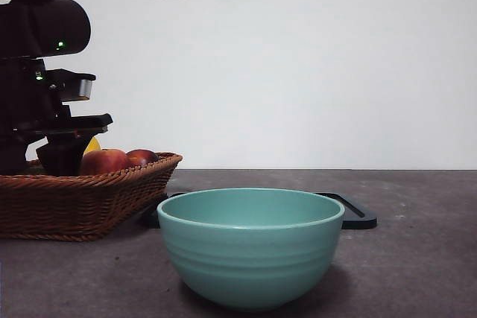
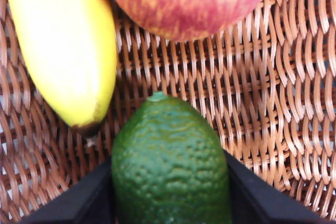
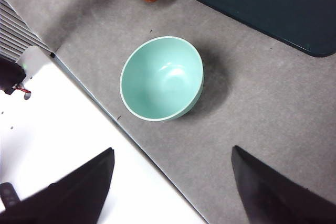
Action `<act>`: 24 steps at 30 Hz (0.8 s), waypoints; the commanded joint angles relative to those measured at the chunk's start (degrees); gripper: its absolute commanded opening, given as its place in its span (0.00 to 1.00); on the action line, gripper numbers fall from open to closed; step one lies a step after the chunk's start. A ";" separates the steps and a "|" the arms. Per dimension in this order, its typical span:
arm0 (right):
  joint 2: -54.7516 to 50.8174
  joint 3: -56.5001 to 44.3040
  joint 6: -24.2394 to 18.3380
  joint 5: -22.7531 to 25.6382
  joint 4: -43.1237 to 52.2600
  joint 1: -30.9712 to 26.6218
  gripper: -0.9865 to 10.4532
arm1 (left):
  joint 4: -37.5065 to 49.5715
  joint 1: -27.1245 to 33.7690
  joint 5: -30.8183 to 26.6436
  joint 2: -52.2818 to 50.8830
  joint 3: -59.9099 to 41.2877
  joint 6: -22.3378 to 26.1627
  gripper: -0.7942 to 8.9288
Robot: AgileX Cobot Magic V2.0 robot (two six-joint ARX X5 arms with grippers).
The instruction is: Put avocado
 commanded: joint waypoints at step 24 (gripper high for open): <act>0.44 1.07 -0.33 0.31 1.73 0.31 0.40 | -8.70 -20.90 11.45 -16.33 9.99 -0.17 0.24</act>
